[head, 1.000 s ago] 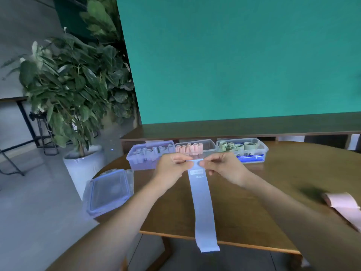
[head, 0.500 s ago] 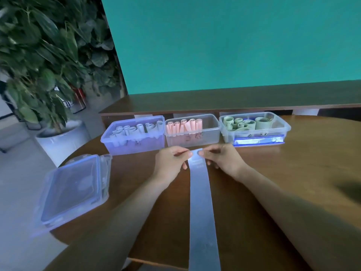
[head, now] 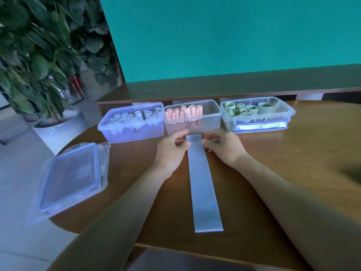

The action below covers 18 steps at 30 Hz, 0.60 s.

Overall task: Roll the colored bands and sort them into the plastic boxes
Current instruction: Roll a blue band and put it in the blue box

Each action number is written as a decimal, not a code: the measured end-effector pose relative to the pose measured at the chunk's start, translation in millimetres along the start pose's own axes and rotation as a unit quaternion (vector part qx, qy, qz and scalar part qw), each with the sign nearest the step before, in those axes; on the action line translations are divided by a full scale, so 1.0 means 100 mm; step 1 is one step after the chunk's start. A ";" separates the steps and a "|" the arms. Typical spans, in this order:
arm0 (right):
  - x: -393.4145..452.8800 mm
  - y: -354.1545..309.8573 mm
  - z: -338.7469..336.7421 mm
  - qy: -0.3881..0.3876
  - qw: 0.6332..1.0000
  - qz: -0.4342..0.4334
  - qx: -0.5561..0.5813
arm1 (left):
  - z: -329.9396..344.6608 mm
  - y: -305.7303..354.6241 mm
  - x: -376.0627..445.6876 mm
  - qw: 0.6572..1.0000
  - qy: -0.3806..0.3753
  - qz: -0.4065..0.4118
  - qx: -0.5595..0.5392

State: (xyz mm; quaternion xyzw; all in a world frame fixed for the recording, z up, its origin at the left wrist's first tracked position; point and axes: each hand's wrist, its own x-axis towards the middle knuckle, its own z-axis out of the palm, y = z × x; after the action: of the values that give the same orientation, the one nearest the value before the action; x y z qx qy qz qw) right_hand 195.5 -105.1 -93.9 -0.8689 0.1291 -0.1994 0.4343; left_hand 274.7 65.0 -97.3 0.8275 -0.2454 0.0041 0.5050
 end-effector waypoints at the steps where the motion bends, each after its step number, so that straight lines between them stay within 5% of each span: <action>1: -0.07 -0.01 -0.02 -0.004 1.000 -0.004 -0.013 | -0.03 0.00 -0.07 1.000 -0.009 -0.003 0.001; 10: -1.12 -0.15 -0.25 -0.050 0.995 -0.076 -0.036 | -0.25 0.11 -1.00 0.997 -0.072 0.026 0.022; 18: -1.75 -0.29 -0.35 -0.172 0.973 -0.150 0.020 | -0.48 0.27 -1.70 0.991 -0.103 0.085 -0.023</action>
State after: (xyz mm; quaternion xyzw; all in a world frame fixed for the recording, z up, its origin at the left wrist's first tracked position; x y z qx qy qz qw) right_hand 25.5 -43.0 -92.6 -0.8909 -0.0830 -0.1125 0.4321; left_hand 125.3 163.6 -95.2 0.7875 -0.3659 -0.0437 0.4940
